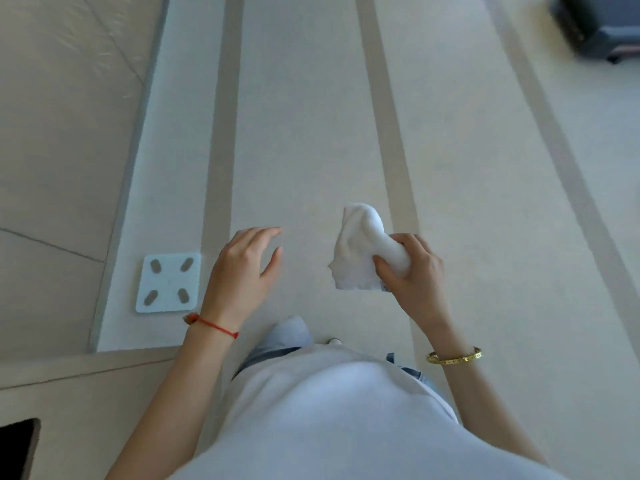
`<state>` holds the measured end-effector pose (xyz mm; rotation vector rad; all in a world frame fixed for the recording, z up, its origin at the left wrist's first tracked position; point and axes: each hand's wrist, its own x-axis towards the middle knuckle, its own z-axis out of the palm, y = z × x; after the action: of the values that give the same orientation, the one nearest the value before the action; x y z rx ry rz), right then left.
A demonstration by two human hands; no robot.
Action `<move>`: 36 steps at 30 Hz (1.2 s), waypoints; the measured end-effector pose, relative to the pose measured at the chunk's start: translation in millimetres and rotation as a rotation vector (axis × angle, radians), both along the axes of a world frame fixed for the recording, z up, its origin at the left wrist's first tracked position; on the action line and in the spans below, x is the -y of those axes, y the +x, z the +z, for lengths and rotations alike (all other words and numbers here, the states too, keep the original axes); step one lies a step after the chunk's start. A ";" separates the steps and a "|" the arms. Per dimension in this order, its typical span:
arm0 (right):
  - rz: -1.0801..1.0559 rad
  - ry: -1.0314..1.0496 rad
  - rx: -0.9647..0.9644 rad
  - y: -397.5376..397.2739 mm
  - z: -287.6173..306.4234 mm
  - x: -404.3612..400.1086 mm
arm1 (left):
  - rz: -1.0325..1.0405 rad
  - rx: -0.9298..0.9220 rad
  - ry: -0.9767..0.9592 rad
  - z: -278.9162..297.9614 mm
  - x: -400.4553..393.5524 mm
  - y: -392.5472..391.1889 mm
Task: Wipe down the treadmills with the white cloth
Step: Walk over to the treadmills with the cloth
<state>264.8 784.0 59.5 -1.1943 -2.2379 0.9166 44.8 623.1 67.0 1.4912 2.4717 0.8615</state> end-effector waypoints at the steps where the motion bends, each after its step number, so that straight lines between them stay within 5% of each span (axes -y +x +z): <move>1: -0.045 0.000 -0.008 5.2 -1.4 -12.8 | -0.039 -0.006 -0.002 0.5 -20.3 -0.5; 23: -0.735 -0.040 -0.076 27.9 4.7 -355.5 | -0.720 -0.034 -0.036 7.4 -537.9 -14.7; 36: -0.966 -0.012 -0.103 92.7 -8.8 -562.2 | -0.935 -0.004 -0.071 -2.4 -802.7 59.9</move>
<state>357.6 1346.2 50.7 -1.8904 -1.2796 0.5515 104.8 1425.8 64.7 2.2566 1.4458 0.5491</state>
